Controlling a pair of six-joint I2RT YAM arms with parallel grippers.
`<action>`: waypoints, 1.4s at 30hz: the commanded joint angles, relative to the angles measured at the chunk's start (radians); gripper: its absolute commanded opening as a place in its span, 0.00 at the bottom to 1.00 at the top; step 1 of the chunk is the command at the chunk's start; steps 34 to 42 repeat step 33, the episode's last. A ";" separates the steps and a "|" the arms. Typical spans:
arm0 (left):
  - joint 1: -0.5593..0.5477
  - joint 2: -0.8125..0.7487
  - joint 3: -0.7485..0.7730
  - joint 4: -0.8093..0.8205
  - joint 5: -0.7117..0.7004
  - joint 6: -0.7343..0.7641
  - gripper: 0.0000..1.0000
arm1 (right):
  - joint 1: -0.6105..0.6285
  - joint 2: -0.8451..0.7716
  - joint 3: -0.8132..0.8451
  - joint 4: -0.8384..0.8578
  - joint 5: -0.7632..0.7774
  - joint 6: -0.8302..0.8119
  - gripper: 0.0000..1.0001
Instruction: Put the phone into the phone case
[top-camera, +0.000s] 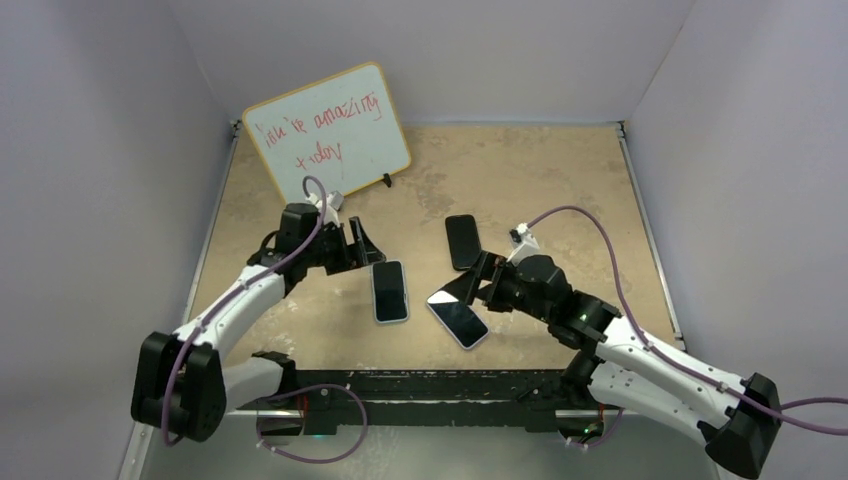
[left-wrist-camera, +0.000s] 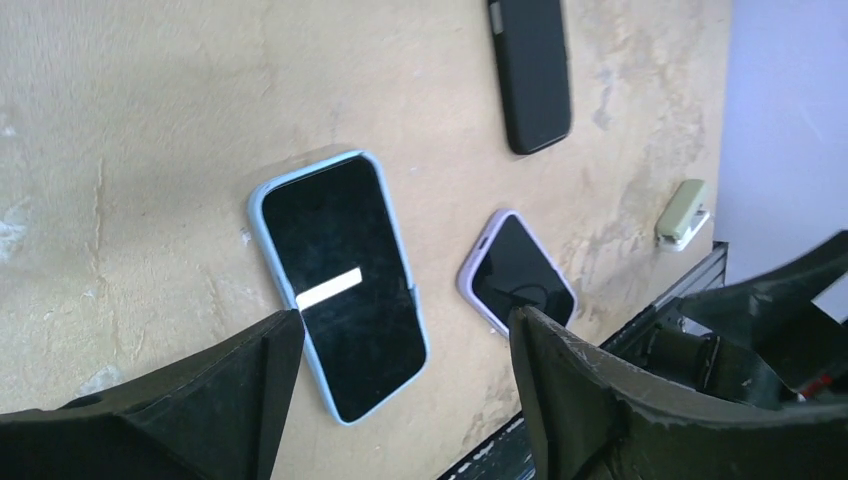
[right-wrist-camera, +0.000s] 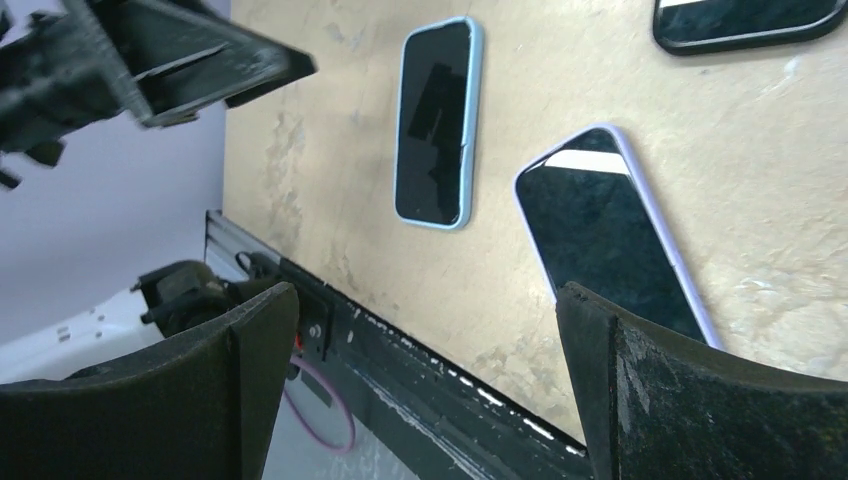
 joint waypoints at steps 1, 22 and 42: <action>0.001 -0.112 0.086 -0.113 0.013 0.083 0.78 | 0.000 -0.019 0.116 -0.153 0.151 -0.012 0.99; 0.001 -0.427 0.336 -0.214 0.079 0.073 0.90 | 0.000 -0.108 0.541 -0.359 0.372 -0.251 0.99; 0.001 -0.459 0.276 -0.181 0.091 0.051 0.90 | 0.000 -0.122 0.504 -0.371 0.387 -0.201 0.99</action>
